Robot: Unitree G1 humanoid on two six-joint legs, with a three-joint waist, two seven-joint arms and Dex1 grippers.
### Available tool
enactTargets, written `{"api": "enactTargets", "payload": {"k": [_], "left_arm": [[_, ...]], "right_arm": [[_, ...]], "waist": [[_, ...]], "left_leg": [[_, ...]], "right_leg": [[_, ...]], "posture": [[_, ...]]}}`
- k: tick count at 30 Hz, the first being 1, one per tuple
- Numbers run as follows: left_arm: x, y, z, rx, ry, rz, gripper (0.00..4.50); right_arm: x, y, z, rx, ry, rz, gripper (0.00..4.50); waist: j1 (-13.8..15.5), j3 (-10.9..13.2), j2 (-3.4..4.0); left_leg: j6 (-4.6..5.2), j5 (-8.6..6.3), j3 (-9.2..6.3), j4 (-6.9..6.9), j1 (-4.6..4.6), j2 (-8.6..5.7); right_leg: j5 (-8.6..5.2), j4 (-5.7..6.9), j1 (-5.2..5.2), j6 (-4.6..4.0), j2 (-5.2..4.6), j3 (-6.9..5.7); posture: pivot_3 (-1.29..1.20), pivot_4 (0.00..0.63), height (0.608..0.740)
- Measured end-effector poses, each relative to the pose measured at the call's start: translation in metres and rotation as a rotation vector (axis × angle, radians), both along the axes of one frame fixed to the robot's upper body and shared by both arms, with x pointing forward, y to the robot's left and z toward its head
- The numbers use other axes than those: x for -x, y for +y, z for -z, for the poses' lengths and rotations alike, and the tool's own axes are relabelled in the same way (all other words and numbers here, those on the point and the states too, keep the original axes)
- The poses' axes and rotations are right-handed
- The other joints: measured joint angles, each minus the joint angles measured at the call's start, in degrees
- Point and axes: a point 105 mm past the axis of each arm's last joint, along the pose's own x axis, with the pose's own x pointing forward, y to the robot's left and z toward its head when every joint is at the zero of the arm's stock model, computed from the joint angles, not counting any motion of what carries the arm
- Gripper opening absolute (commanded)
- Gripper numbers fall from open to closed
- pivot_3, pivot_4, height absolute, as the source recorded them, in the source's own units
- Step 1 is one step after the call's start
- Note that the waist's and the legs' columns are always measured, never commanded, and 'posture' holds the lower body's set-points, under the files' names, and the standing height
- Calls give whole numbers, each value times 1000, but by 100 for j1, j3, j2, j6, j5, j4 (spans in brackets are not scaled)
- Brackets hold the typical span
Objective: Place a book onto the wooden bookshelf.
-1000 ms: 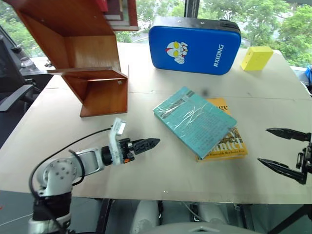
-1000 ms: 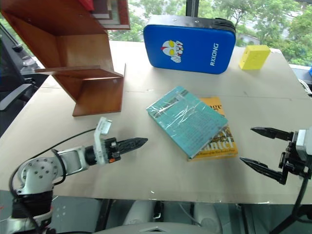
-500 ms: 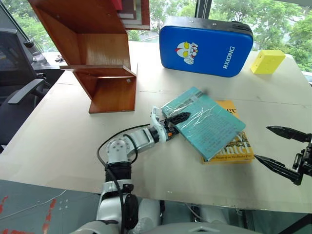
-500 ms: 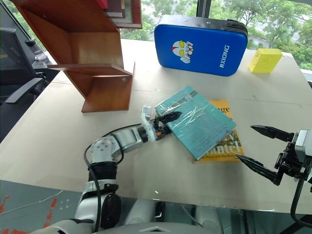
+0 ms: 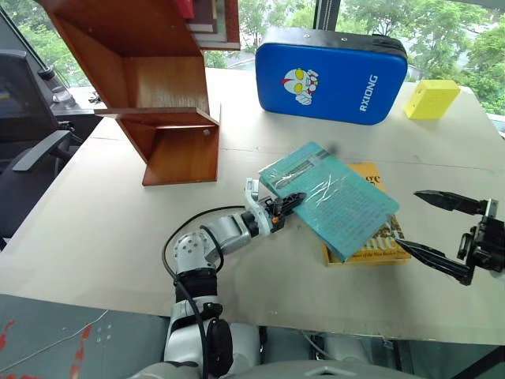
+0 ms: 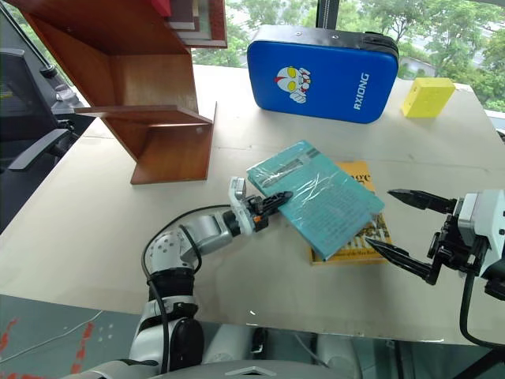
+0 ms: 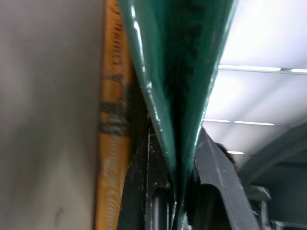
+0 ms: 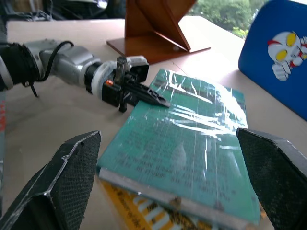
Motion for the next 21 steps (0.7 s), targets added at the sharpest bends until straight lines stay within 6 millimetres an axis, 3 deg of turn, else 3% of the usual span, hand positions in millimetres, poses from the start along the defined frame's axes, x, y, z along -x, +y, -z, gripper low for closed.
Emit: {"api": "enactTargets", "payload": {"k": [2, 5, 7, 9, 10, 12, 17, 21], "left_arm": [[5, 13, -4, -18, -34, -33, 100], [10, 50, -31, -133, -195, -90, 100], [15, 78, -64, -285, -378, -118, 100], [19, 88, -95, -374, -539, -128, 100], [23, 92, -117, -501, -683, -112, 100], [31, 94, -153, -793, -988, -77, 100], [39, 76, -223, -1148, -1634, -55, 100], [48, 64, -238, -1399, -1955, 23, 100]], "right_arm": [[-8, 3, 1, -15, -3, -19, 4500], [-22, 5, 5, -43, -8, -38, 4500], [-35, 7, 5, -63, -27, -60, 4500], [-42, 7, 6, -69, -35, -63, 4500], [-49, 9, 6, -84, -45, -78, 4500], [-59, 14, 4, -98, -65, -100, 4500], [-76, 21, 2, -102, -90, -145, 4500], [-84, 18, 1, -101, -103, -146, 4500]], "waist": [[-64, 8, -11], [-98, 26, -30], [-92, 36, -30], [-45, 44, -29], [-28, 56, -43], [-16, 60, -41], [1, 69, -26], [-25, 78, -22]], "left_leg": [[-1, 0, 4, -2, -2, 6], [-5, 2, -7, -5, -8, 14], [-6, 3, -6, -7, -7, 12], [-6, 3, -1, -5, -10, 7], [-7, 4, -2, -6, -16, 7], [-14, 7, 10, -10, -16, -1], [-24, 12, 18, -28, -25, -17], [-27, 14, 25, -37, -28, 2]], "right_leg": [[1, 1, -7, -1, 2, 8], [1, 6, -14, -4, 11, 0], [0, 8, -16, -6, 10, -1], [0, 7, -18, -5, 5, 0], [1, -1, -19, -6, 10, -5], [1, -7, -19, -6, 5, 1], [2, -40, -19, -3, -2, 4], [8, -51, -24, 12, 11, 6]], "posture": [[0, 150, 740], [0, 150, 740], [0, 150, 740], [0, 150, 740], [0, 150, 740], [0, 150, 740], [0, 150, 740], [0, 150, 740]]}}
